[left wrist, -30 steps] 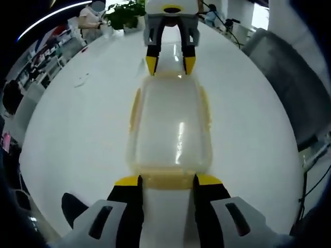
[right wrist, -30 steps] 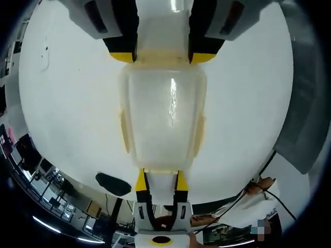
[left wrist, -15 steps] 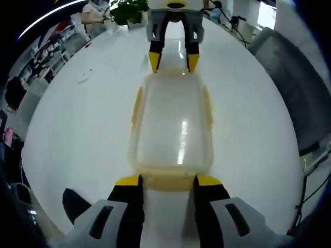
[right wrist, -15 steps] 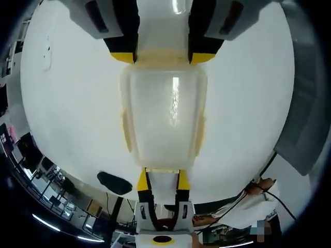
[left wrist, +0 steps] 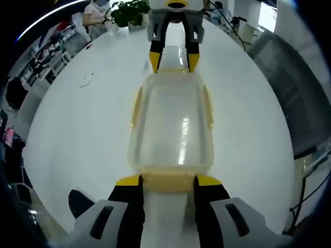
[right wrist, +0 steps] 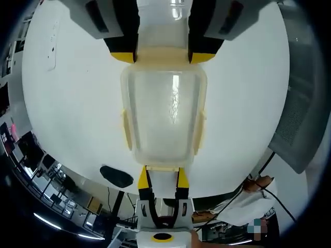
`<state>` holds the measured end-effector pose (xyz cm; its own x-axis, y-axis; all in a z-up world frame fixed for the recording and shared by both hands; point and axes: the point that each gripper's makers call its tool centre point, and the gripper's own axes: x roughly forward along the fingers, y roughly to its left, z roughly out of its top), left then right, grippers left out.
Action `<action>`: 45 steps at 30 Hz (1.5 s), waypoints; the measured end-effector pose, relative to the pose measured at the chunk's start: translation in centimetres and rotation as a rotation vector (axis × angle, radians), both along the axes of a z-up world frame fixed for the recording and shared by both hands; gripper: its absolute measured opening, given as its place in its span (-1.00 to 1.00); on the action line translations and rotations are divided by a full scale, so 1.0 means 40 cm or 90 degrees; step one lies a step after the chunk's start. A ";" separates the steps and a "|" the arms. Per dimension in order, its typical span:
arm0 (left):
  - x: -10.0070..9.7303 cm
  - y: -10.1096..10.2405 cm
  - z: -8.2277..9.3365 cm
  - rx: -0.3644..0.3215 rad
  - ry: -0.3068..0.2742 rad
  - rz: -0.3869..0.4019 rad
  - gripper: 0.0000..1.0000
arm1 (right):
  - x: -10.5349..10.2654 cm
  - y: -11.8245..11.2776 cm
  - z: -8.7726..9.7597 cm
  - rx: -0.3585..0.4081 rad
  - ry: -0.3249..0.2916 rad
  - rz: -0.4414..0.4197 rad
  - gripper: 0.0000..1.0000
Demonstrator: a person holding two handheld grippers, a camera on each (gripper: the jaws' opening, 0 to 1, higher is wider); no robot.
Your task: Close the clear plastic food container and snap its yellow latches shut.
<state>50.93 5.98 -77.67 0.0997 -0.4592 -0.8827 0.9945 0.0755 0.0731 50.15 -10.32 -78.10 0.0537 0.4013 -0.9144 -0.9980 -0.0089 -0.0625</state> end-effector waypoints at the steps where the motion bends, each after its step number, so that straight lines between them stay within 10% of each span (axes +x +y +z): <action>1: -0.001 -0.001 0.002 0.001 0.000 0.000 -0.30 | -0.001 0.001 0.003 0.001 0.000 0.000 -0.31; 45: 0.031 -0.206 0.147 0.015 -0.053 -0.004 -0.31 | 0.030 -0.202 0.144 -0.008 -0.055 0.004 -0.31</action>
<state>52.18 -2.27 -71.80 0.1699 -0.4391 -0.8822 0.9854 0.0658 0.1570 51.33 -18.41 -72.32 0.1301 0.3902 -0.9115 -0.9889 -0.0157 -0.1479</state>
